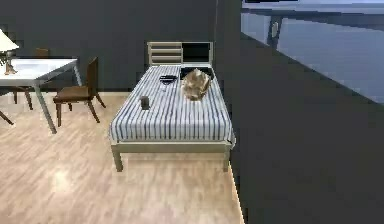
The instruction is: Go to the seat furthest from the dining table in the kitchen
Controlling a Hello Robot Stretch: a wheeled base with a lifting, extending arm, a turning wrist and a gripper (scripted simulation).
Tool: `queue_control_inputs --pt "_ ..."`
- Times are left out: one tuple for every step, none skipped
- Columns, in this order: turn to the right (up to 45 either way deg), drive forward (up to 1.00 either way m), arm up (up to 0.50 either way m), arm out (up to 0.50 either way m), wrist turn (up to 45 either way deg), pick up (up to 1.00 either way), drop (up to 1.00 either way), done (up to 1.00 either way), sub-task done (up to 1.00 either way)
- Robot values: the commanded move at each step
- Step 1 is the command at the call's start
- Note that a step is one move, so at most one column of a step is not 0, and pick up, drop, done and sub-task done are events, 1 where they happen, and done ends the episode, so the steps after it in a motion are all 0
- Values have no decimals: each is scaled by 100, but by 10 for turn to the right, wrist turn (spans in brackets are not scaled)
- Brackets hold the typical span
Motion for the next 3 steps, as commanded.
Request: queue_control_inputs --pt "-450 0 0 0 0 0 0 0 0" --pt "-420 0 0 0 0 0 0 0 0" --pt "0 25 0 0 0 0 0 0 0"
